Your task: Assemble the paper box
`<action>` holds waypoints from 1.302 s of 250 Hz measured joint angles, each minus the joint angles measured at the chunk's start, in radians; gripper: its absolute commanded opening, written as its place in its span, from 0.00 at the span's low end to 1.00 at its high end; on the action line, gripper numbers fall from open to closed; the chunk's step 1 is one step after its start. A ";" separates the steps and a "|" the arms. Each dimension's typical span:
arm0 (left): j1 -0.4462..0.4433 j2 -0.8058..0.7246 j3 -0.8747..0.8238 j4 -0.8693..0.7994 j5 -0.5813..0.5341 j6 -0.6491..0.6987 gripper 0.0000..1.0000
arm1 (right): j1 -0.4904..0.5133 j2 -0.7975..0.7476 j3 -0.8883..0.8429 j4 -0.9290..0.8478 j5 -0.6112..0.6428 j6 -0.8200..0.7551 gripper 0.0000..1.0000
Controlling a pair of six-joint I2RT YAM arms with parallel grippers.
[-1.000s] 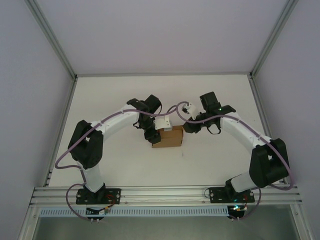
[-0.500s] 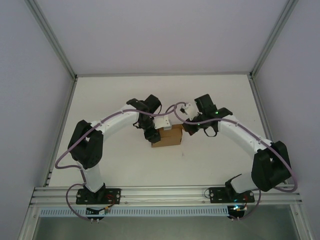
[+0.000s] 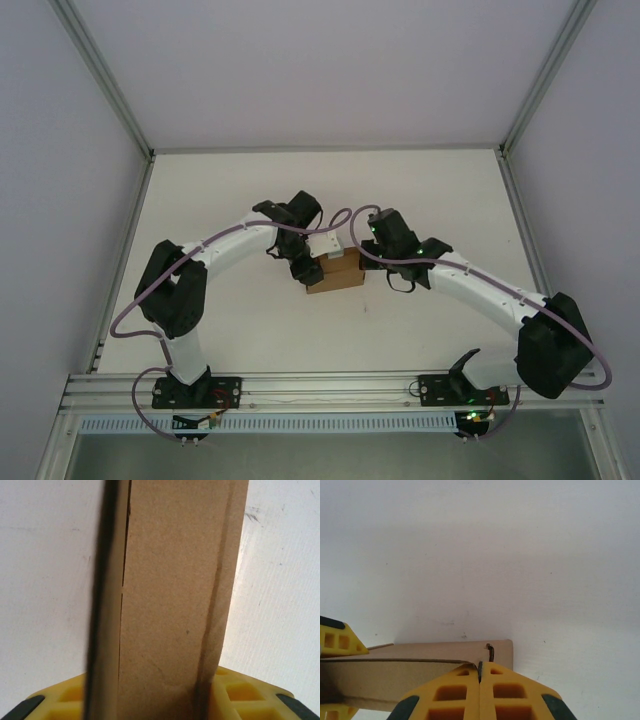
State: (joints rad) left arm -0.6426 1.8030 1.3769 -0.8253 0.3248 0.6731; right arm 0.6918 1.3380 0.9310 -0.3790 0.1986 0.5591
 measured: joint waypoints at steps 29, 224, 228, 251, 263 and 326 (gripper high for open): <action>-0.001 0.000 -0.002 0.013 0.000 -0.004 0.32 | 0.003 0.000 0.000 -0.002 0.015 0.046 0.00; -0.001 -0.003 -0.002 0.020 -0.013 -0.037 0.54 | 0.030 -0.097 -0.282 0.418 0.053 -0.124 0.00; -0.001 -0.005 -0.002 0.021 -0.016 -0.047 0.56 | 0.032 -0.096 -0.283 0.422 0.054 -0.127 0.00; -0.001 -0.007 -0.002 0.048 -0.022 -0.060 0.66 | 0.058 -0.088 -0.290 0.448 0.056 -0.130 0.00; -0.001 -0.013 -0.002 0.059 -0.023 -0.075 0.72 | 0.068 -0.084 -0.290 0.454 0.059 -0.130 0.00; -0.001 -0.144 -0.024 0.110 -0.079 -0.166 0.87 | 0.093 -0.082 -0.276 0.428 0.098 -0.114 0.00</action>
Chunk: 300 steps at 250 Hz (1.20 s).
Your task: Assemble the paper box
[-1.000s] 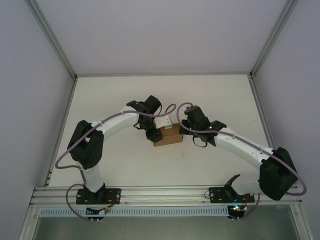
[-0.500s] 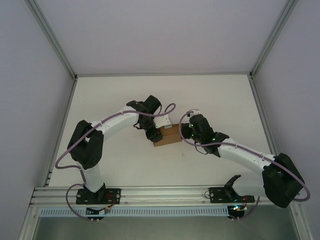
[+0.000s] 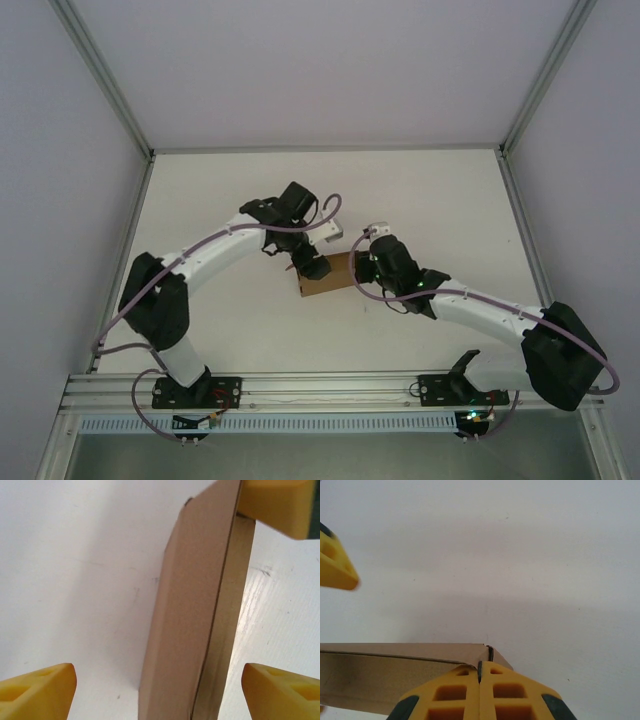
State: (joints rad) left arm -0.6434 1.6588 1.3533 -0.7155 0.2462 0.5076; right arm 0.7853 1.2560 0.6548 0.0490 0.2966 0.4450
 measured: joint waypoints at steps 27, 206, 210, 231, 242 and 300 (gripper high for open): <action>0.000 -0.096 -0.045 0.019 -0.075 -0.087 0.84 | 0.008 0.007 0.020 -0.035 0.021 0.018 0.00; -0.003 -0.285 -0.245 0.039 -0.176 -0.388 0.34 | 0.048 0.055 0.117 -0.172 0.093 0.090 0.00; -0.003 -0.285 -0.245 0.039 -0.176 -0.388 0.34 | 0.048 0.056 0.119 -0.174 0.093 0.091 0.00; -0.004 -0.283 -0.245 0.038 -0.178 -0.388 0.31 | 0.048 0.059 0.125 -0.181 0.093 0.094 0.00; -0.004 -0.278 -0.244 0.038 -0.181 -0.389 0.31 | 0.049 0.059 0.126 -0.183 0.094 0.094 0.00; -0.004 -0.250 -0.244 0.038 -0.188 -0.401 0.09 | 0.051 0.059 0.128 -0.190 0.096 0.096 0.00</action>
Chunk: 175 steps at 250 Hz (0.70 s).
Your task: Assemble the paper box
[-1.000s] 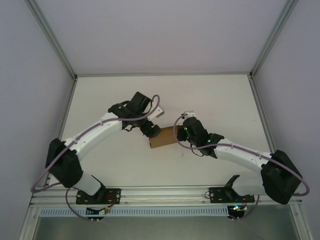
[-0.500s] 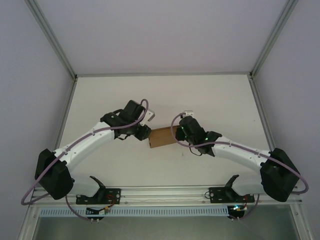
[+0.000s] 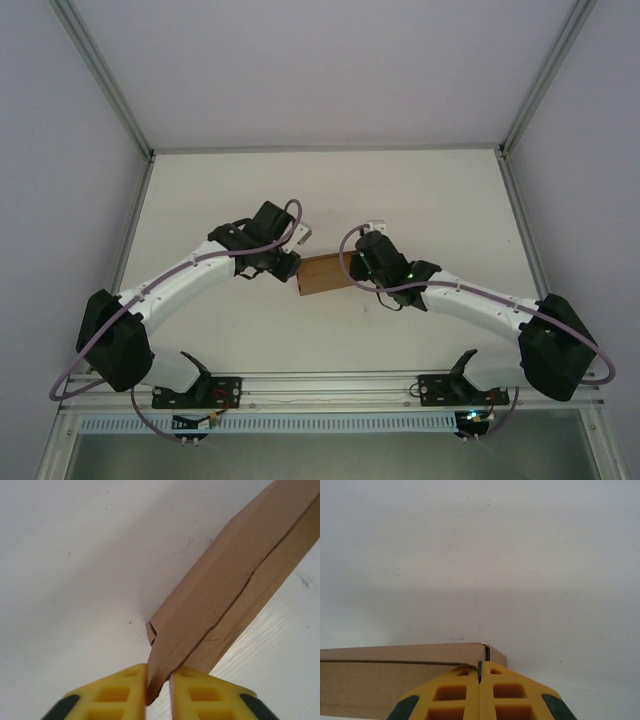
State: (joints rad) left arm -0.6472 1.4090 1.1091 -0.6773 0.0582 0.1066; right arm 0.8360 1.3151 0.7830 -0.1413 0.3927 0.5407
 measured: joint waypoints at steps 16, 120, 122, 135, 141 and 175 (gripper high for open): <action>0.000 0.000 0.000 0.000 0.000 -0.007 0.05 | 0.003 0.000 0.002 -0.005 0.001 0.002 0.00; -0.041 0.011 -0.014 0.052 -0.092 -0.399 0.00 | 0.103 0.055 0.081 -0.132 0.190 0.169 0.00; -0.042 0.012 -0.014 0.054 -0.095 -0.406 0.00 | 0.105 0.056 0.082 -0.135 0.193 0.173 0.00; -0.049 0.018 -0.014 0.064 -0.118 -0.444 0.00 | 0.119 0.063 0.090 -0.150 0.218 0.200 0.00; -0.052 0.021 -0.014 0.071 -0.131 -0.460 0.00 | 0.125 0.064 0.091 -0.155 0.228 0.211 0.00; -0.061 0.034 -0.013 0.100 -0.162 -0.533 0.00 | 0.142 0.065 0.093 -0.172 0.256 0.258 0.00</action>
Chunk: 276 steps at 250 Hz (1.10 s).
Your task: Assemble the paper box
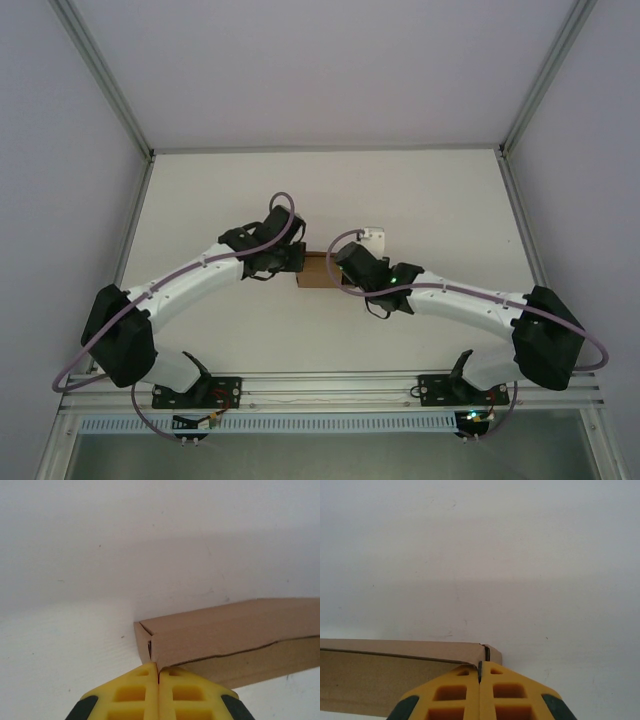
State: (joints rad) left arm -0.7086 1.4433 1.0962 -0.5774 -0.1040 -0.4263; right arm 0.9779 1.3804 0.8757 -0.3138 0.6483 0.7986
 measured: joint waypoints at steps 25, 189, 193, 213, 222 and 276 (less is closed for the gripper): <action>-0.002 0.010 0.014 -0.006 -0.011 -0.037 0.00 | 0.004 0.002 0.002 -0.006 0.010 0.014 0.00; -0.005 0.051 0.034 -0.014 -0.020 -0.081 0.00 | 0.006 0.006 0.000 -0.005 0.026 0.022 0.00; -0.005 0.045 0.023 0.000 -0.022 -0.080 0.00 | 0.006 0.005 -0.005 0.003 0.028 0.018 0.00; -0.010 0.011 -0.043 0.069 -0.021 -0.069 0.00 | 0.006 -0.005 -0.041 0.060 0.035 -0.011 0.00; -0.011 -0.002 -0.069 0.097 -0.021 -0.062 0.00 | 0.006 -0.014 -0.063 0.092 0.035 -0.024 0.00; -0.024 -0.020 -0.134 0.188 -0.045 -0.036 0.00 | 0.006 -0.060 -0.178 0.262 0.019 -0.078 0.00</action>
State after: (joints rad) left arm -0.7322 1.4235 0.9623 -0.3893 -0.1490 -0.4622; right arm 0.9840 1.3201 0.6975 -0.0521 0.6678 0.7204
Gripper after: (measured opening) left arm 0.042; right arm 0.044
